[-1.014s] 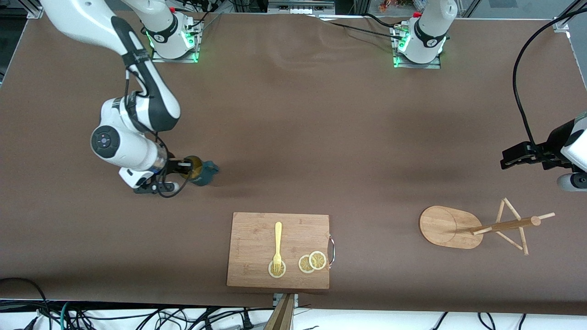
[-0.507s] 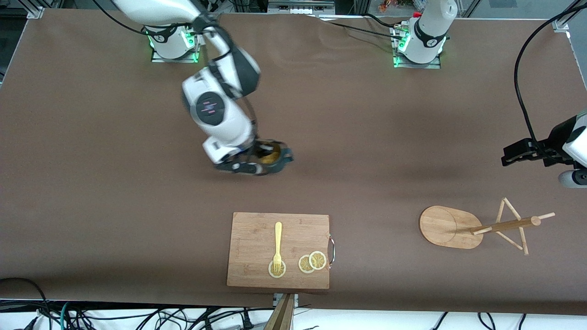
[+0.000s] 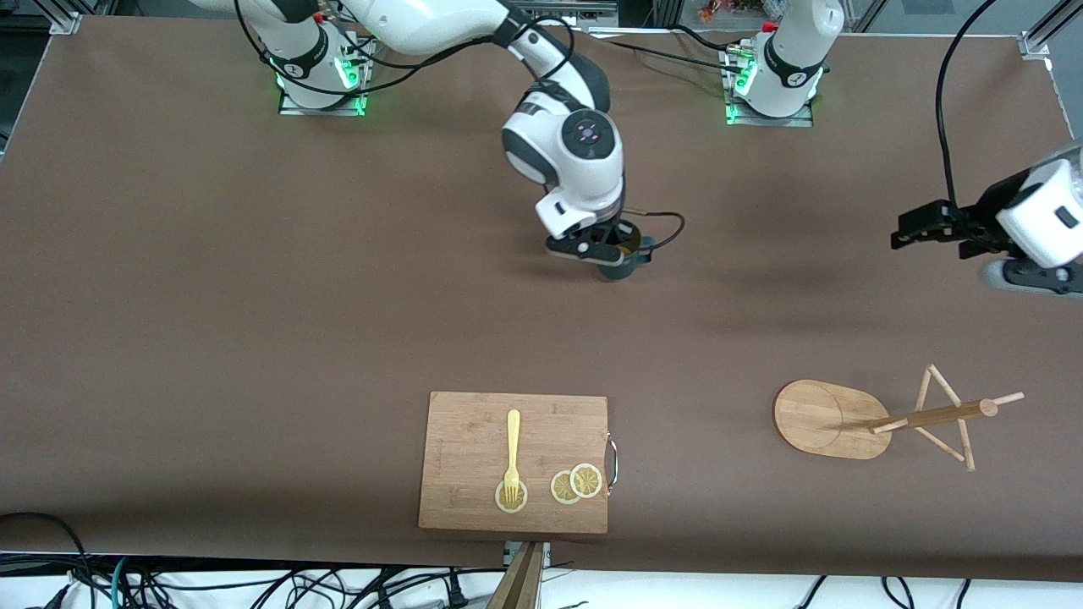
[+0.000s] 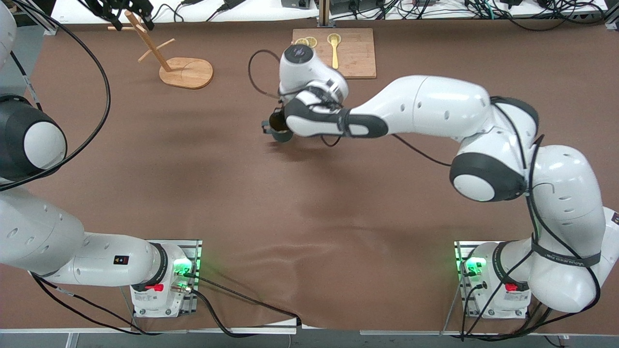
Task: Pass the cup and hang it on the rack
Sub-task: 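Carry the mug to mid-table with the right gripper while the left gripper approaches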
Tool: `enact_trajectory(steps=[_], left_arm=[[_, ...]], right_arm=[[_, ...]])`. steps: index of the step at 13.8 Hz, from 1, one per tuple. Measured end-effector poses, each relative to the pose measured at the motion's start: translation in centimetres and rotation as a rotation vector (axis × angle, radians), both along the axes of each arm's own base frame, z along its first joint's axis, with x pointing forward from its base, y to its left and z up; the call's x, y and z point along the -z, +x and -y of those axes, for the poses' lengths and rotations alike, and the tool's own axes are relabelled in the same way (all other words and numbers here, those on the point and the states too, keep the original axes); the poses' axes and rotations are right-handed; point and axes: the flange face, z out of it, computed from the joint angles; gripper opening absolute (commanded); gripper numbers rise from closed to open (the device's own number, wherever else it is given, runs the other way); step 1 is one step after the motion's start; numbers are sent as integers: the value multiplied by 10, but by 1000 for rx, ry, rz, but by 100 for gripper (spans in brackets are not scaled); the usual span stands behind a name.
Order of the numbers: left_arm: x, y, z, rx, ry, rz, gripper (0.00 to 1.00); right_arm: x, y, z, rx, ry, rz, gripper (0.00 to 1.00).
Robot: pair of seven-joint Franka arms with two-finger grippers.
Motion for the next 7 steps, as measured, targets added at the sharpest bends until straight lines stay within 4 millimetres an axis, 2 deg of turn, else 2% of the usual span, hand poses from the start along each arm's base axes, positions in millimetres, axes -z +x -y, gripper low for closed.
enact_trajectory(steps=[2, 4, 5, 6, 7], left_arm=[[30, -7, -1, 227, -54, -49, 100], [57, -14, -1, 394, -115, -88, 100], [69, -18, 3, 463, -172, -96, 100], [80, -21, 6, 517, -237, -97, 100], [93, -24, 8, 571, -297, -88, 100]], right_arm=[[12, -18, -13, -7, -12, 5, 0], [17, -22, -17, -9, -9, 10, 0], [20, -22, -18, -8, -5, 13, 9], [24, -21, -17, -6, -3, 16, 34], [28, -20, -17, -4, -3, 17, 49]])
